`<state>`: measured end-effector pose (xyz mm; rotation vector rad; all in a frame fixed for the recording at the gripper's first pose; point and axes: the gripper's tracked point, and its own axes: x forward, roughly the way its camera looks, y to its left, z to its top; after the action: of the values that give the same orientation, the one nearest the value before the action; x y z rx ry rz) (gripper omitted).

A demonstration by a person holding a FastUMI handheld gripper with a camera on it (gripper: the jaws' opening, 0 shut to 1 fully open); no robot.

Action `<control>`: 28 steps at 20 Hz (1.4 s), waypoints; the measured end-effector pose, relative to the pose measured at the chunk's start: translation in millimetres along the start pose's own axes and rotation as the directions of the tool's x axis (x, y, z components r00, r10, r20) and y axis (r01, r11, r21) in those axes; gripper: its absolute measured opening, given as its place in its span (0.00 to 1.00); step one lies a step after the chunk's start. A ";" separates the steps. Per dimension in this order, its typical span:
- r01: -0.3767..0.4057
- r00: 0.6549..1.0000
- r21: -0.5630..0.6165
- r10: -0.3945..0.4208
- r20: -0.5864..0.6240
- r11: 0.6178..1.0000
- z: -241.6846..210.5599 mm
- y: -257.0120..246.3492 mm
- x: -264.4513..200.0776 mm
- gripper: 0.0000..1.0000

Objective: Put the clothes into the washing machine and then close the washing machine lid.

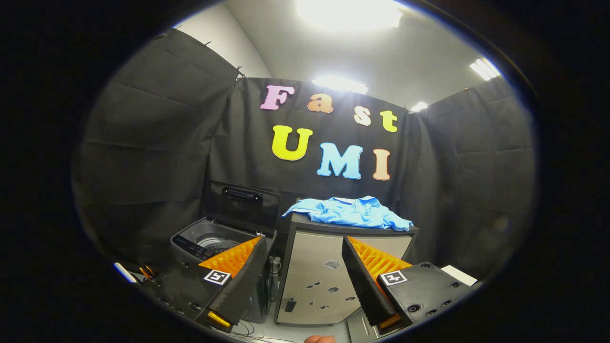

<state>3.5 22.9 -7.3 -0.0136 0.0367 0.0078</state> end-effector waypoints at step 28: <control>0.036 0.999 -0.016 -0.036 -0.008 0.999 68.9 -55.5 111.2 0.98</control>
<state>117.6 -30.7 58.3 -0.0298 0.0449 -0.0276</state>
